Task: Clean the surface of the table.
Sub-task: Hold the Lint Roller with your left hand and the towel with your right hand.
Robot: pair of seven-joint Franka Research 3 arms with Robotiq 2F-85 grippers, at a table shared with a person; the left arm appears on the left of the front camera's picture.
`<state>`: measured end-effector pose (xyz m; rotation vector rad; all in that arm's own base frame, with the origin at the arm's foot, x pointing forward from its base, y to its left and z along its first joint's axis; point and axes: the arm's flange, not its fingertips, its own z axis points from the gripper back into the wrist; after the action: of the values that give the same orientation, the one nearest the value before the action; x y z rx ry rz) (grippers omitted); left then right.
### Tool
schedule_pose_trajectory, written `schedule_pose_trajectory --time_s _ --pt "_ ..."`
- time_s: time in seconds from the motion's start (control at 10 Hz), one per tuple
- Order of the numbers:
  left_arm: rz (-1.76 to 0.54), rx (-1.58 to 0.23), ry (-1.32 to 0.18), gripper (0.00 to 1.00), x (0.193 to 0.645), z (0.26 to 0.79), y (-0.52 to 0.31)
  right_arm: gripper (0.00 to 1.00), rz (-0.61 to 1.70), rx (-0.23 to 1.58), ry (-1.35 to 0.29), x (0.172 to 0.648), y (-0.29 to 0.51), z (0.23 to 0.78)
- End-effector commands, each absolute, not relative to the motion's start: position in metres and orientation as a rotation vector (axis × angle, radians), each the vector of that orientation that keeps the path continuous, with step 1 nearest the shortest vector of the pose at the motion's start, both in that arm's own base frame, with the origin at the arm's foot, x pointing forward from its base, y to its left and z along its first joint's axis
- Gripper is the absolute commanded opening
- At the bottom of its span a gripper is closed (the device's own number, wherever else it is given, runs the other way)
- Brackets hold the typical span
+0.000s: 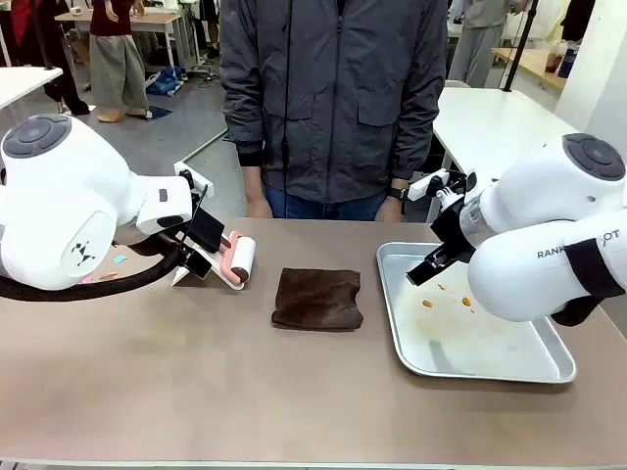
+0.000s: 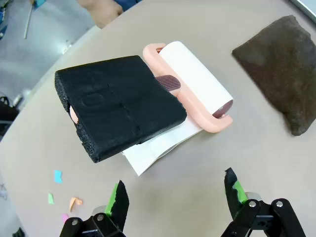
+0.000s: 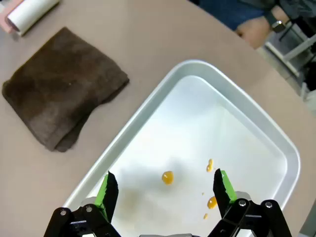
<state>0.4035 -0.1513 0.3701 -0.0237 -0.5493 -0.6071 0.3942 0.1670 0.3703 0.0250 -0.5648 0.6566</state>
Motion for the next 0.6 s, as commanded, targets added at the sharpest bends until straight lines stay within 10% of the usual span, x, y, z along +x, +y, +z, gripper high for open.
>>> schedule_pose_trajectory --time_s 0.0,0.5 --pt "-0.607 -0.024 -0.549 1.00 0.4035 0.3701 -0.1513 1.00 0.657 0.025 -0.565 0.3943 0.1670 0.3704" --pt "-0.607 -0.024 -0.549 1.00 0.4035 0.3701 -0.1513 1.00 0.657 0.025 -0.565 0.3943 0.1670 0.3704"
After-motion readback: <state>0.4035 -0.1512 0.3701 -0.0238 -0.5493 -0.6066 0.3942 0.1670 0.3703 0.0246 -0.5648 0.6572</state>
